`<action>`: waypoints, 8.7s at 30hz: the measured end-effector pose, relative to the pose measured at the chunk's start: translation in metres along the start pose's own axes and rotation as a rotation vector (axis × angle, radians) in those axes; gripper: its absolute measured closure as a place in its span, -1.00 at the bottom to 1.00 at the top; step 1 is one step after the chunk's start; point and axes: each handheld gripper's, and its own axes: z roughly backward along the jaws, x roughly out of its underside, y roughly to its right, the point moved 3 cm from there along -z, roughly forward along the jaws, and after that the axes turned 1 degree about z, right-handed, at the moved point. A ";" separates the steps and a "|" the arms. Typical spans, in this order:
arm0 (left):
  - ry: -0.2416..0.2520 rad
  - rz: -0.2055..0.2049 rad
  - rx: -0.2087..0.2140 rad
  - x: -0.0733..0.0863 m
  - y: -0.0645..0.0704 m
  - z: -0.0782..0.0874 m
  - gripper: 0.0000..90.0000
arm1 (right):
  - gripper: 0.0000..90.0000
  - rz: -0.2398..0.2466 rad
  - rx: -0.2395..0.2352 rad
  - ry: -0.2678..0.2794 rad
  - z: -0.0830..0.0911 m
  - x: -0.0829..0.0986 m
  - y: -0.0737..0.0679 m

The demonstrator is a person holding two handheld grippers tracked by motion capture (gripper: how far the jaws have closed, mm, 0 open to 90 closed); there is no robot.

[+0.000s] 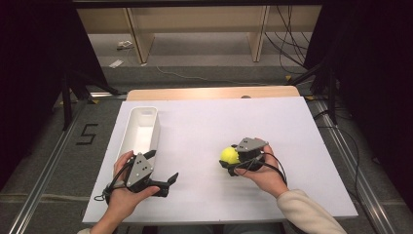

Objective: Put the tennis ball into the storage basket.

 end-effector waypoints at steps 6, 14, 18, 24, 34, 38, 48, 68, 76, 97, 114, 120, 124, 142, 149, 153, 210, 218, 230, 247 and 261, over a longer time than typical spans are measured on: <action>0.000 0.000 0.000 0.000 0.000 0.000 -1.00 | -0.40 -0.002 -0.001 0.001 0.001 -0.001 0.000; 0.000 -0.001 0.001 0.000 0.000 0.000 -1.00 | -0.40 -0.006 0.005 0.016 0.003 -0.004 0.000; -0.001 -0.002 0.001 0.000 0.000 0.000 -1.00 | -0.40 -0.006 0.008 0.023 0.004 -0.006 0.001; 0.000 -0.001 0.000 0.000 0.000 0.000 -1.00 | -0.40 -0.009 0.010 0.026 0.004 -0.007 0.000; -0.002 -0.001 0.003 0.000 0.000 0.000 -1.00 | -0.40 -0.012 0.011 0.035 0.006 -0.009 0.000; -0.002 -0.001 0.003 0.000 0.000 0.000 -1.00 | -0.40 -0.016 0.011 0.043 0.006 -0.011 0.000; -0.002 0.000 0.003 0.000 0.000 0.000 -1.00 | -0.40 -0.018 0.013 0.056 0.009 -0.015 0.001; -0.001 -0.001 0.004 0.000 0.001 0.000 -1.00 | -0.40 -0.014 0.016 0.077 0.012 -0.022 0.001; -0.002 -0.001 0.004 0.000 0.000 0.000 -1.00 | -0.40 -0.015 0.016 0.087 0.013 -0.025 0.001; -0.004 -0.004 0.003 0.001 0.000 -0.001 -1.00 | -0.40 -0.020 0.013 0.103 0.012 -0.032 0.000; -0.002 -0.003 0.001 0.000 0.000 0.000 -1.00 | -0.40 -0.014 0.004 0.116 0.010 -0.039 -0.003; -0.004 -0.003 0.002 0.001 0.000 0.000 -1.00 | -0.40 -0.015 0.003 0.122 0.009 -0.042 -0.004; -0.006 -0.003 0.003 0.001 0.000 -0.001 -1.00 | -0.40 -0.015 0.003 0.127 0.010 -0.044 -0.004; -0.006 -0.002 0.003 0.001 0.000 -0.001 -1.00 | -0.40 -0.021 0.000 0.151 0.009 -0.053 -0.004; -0.005 0.000 0.001 0.001 0.000 0.000 -1.00 | -0.40 -0.024 0.003 0.161 0.008 -0.056 -0.005; -0.006 -0.001 0.002 0.001 0.000 0.000 -1.00 | -0.40 -0.024 0.004 0.167 0.008 -0.058 -0.005; -0.009 -0.004 0.005 0.001 0.000 -0.001 -1.00 | -0.40 -0.031 0.008 0.193 0.004 -0.075 -0.006; -0.010 -0.004 0.006 0.001 0.000 -0.001 -1.00 | -0.40 -0.034 0.000 0.195 0.002 -0.077 -0.007; -0.009 -0.004 0.006 0.001 0.000 -0.001 -1.00 | -0.40 -0.032 -0.002 0.200 0.001 -0.080 -0.009; -0.008 -0.005 0.006 0.001 0.001 -0.001 -1.00 | -0.40 -0.029 -0.008 0.205 -0.002 -0.083 -0.011; -0.007 -0.004 0.007 0.001 0.000 -0.001 -1.00 | -0.40 -0.022 -0.014 0.205 -0.005 -0.086 -0.013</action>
